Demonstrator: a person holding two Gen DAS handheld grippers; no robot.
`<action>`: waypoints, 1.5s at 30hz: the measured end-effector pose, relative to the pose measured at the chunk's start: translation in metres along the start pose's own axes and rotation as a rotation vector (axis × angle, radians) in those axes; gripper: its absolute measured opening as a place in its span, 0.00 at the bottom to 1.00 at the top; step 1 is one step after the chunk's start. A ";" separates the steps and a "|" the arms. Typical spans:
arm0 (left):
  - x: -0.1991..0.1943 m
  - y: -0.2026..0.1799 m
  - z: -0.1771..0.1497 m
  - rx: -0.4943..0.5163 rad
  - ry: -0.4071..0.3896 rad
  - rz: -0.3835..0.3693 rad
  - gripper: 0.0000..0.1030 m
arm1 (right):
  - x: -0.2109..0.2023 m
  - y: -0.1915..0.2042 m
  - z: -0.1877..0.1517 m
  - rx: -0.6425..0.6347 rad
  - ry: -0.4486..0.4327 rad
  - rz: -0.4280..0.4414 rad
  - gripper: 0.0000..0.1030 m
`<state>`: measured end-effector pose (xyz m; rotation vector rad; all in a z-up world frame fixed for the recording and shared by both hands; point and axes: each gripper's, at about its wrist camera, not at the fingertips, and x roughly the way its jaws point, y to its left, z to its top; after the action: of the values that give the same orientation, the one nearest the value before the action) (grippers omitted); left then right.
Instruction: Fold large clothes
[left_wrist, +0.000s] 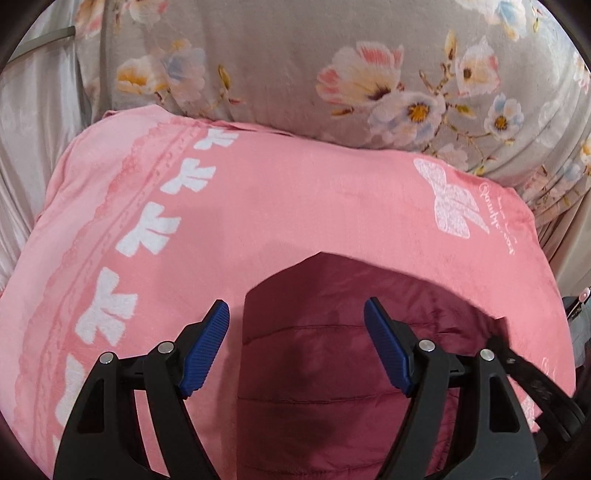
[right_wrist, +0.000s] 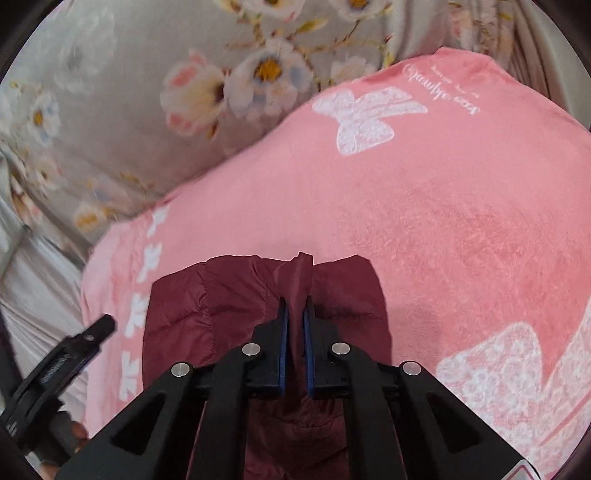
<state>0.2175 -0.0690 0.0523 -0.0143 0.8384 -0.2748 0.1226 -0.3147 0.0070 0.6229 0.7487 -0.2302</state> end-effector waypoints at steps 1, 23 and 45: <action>0.006 -0.004 -0.003 0.003 0.012 -0.002 0.71 | -0.003 -0.005 -0.006 -0.013 -0.013 -0.027 0.05; 0.085 -0.036 -0.050 0.035 0.075 0.047 0.82 | 0.052 -0.029 -0.051 -0.155 -0.024 -0.121 0.07; 0.102 -0.043 -0.064 0.063 0.009 0.095 0.89 | 0.061 -0.034 -0.055 -0.181 -0.046 -0.087 0.07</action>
<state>0.2252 -0.1299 -0.0597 0.0858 0.8369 -0.2118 0.1217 -0.3080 -0.0816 0.4125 0.7440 -0.2522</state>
